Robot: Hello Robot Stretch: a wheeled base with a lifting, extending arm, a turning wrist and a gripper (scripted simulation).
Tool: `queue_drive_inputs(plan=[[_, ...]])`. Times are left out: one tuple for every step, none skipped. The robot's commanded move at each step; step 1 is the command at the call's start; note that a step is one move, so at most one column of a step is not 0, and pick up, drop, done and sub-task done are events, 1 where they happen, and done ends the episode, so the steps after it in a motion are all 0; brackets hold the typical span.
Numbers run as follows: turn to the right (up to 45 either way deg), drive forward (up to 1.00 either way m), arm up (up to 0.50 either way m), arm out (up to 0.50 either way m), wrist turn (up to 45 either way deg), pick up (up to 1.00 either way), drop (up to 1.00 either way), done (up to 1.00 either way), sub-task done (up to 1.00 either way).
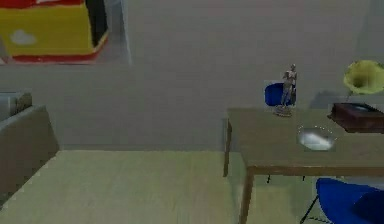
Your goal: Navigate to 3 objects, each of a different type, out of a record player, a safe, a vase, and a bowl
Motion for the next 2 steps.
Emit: queue_drive_inputs(plan=[[9.0,0.00,0.00,0.00,0.0,0.00,0.00,0.00,0.00],[0.0,0.35,0.00,0.00,0.0,0.00,0.00,0.00,0.00]])
